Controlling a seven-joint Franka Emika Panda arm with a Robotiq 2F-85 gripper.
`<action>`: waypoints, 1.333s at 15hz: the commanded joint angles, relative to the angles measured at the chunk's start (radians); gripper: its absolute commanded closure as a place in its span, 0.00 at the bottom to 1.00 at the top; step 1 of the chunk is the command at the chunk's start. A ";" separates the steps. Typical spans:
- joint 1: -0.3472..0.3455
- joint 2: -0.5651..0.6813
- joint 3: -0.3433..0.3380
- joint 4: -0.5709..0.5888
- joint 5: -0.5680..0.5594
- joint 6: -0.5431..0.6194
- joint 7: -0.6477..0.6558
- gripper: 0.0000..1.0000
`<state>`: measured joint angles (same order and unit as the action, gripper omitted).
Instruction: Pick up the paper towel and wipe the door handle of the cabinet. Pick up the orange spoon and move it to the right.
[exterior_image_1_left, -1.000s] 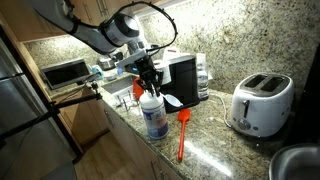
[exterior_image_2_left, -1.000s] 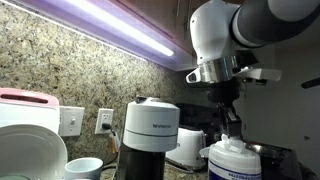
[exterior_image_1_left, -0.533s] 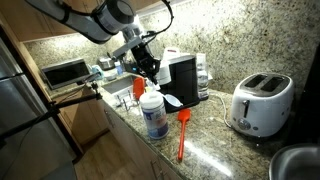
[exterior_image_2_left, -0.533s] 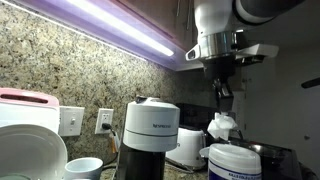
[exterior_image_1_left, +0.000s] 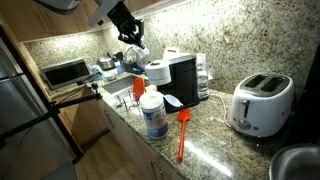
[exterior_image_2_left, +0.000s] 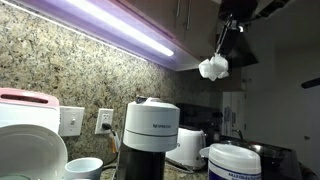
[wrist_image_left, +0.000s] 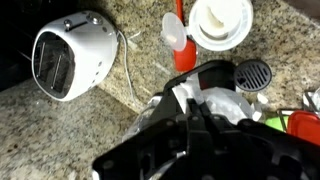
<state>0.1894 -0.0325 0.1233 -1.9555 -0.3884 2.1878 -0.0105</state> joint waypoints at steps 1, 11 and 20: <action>-0.026 -0.210 0.007 -0.221 -0.020 0.209 0.059 0.99; -0.314 -0.421 0.106 -0.469 -0.299 0.767 0.514 0.99; -0.666 -0.423 0.354 -0.392 -0.559 0.832 0.879 0.98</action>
<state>-0.4765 -0.4551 0.4772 -2.3481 -0.9476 3.0196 0.8689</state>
